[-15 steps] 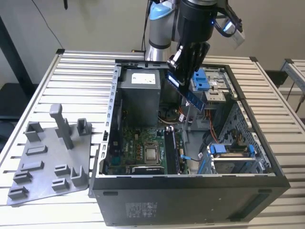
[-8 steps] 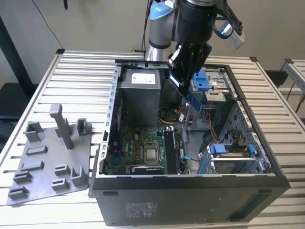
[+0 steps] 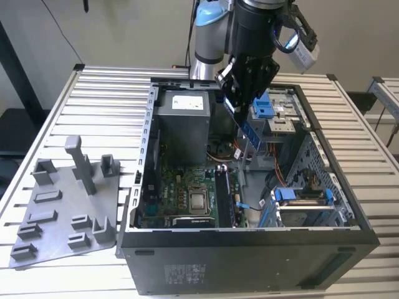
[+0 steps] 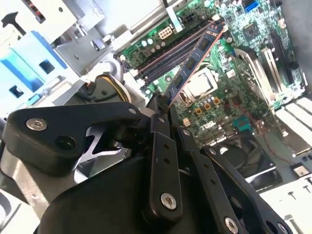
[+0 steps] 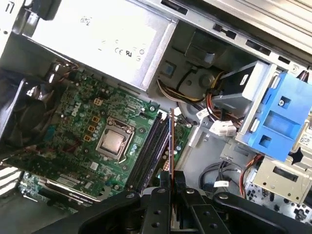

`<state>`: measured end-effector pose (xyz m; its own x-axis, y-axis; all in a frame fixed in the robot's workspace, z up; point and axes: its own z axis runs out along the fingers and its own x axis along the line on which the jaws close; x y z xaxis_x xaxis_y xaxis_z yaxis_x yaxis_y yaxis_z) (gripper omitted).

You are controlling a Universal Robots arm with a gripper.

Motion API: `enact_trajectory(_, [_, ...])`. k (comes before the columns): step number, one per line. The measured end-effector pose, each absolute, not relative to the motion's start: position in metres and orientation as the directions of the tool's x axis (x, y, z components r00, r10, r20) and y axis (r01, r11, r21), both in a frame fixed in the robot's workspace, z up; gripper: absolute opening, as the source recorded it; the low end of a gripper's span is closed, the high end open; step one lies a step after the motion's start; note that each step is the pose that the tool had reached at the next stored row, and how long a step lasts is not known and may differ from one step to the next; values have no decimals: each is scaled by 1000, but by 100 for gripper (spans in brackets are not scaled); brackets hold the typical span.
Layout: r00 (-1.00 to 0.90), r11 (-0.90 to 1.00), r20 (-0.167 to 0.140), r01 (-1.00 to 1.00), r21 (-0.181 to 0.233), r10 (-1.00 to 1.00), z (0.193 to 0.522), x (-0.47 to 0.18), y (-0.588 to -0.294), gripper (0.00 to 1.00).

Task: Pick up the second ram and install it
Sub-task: 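Insert the second ram into the second slot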

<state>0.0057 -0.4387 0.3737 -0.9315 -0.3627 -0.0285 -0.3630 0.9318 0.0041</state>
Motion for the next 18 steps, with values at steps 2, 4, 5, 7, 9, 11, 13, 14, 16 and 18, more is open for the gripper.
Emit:
enact_trajectory(2, [-944,945,-29,-328,4,-328,373,6,-439,15])
enact_trajectory(4, [-956,956,-28,-293,4,-293,373,6,-439,15])
enact_trajectory(5, [-961,961,-29,-276,4,-276,373,6,-439,15])
enact_trajectory(7, [-970,971,-29,-241,4,-241,373,6,-439,15])
enact_trajectory(9, [-978,979,-29,-206,4,-206,372,6,-439,15])
enact_trajectory(11, [-985,985,-29,-170,4,-170,372,6,-439,15])
enact_trajectory(13, [-991,991,-29,-134,4,-134,372,6,-439,15])
enact_trajectory(14, [-993,993,-29,-116,4,-116,372,6,-439,15])
enact_trajectory(16, [-996,997,-29,-79,4,-79,371,6,-439,15])
enact_trajectory(18, [-999,999,-28,-43,4,-43,371,6,-439,15])
